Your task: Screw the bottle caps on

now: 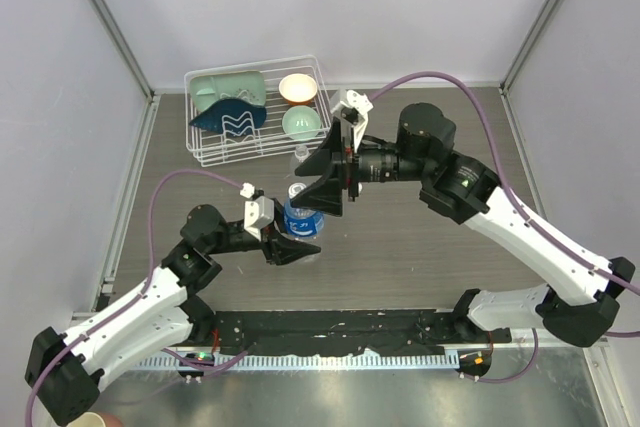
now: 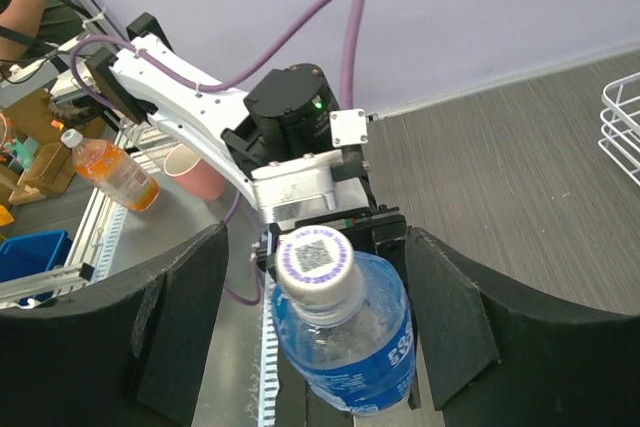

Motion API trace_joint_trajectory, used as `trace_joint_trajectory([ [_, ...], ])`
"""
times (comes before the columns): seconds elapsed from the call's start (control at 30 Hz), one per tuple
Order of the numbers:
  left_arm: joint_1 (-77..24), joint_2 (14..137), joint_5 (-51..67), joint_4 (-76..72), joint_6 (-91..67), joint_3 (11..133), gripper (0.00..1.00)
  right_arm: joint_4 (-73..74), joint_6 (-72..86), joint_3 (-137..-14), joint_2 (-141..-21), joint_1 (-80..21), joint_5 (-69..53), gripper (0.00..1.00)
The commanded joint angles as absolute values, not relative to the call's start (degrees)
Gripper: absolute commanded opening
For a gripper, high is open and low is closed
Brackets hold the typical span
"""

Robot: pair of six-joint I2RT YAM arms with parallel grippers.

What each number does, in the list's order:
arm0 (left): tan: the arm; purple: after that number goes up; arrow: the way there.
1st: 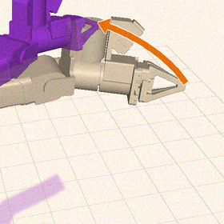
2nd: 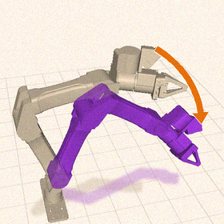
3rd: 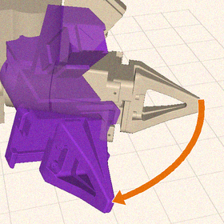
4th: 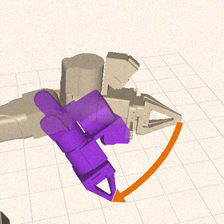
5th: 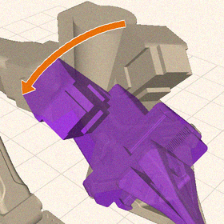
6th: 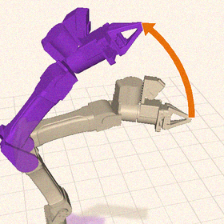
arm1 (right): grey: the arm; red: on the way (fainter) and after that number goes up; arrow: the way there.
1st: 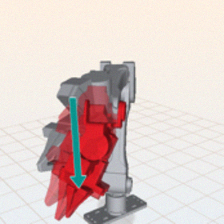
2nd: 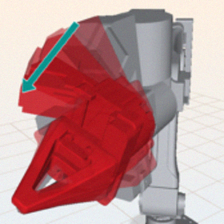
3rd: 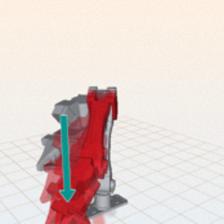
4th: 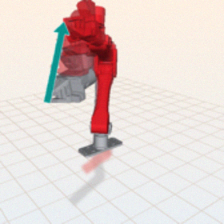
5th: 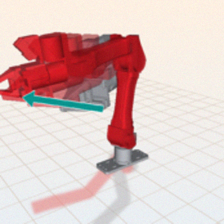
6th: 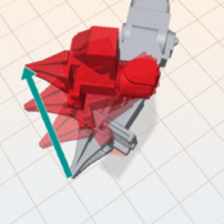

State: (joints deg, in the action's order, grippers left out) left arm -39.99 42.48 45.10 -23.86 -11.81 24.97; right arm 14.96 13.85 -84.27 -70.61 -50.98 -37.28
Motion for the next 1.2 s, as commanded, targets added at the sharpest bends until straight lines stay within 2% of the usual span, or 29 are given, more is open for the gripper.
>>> trace_joint_trajectory([
  [0.0, -40.1, 42.3, 45.5, -26.9, -12.2, 27.9, 0.0, 11.7, 14.4, -83.8, -71.5, -50.9, -38.1, 0.75],
  [0.27, -40.1, 42.6, 44.9, -27.0, -12.6, 27.8, 0.0, 10.4, 14.5, -82.6, -70.7, -50.9, -38.4, 0.64],
  [0.43, -40.1, 42.5, 44.5, -26.8, -12.7, 27.5, 0.0, 9.3, 15.0, -82.0, -70.6, -50.9, -38.9, 0.63],
  [0.63, -40.1, 42.5, 43.9, -26.7, -12.6, 27.4, 0.0, 9.3, 15.3, -81.9, -70.4, -50.9, -39.3, 0.55],
  [0.83, -39.9, 42.2, 42.3, -26.5, -12.7, 26.6, 0.0, 9.6, 15.1, -81.7, -69.7, -50.8, -39.4, 0.43],
  [0.97, -39.9, 42.0, 41.5, -26.5, -13.1, 26.2, 0.0, 10.0, 14.4, -81.6, -69.3, -50.9, -38.8, 0.31],
  [1.17, -39.7, 42.2, 40.5, -26.2, -13.2, 26.2, 0.0, 10.5, 13.4, -80.9, -68.9, -50.9, -38.6, 0.19],
])
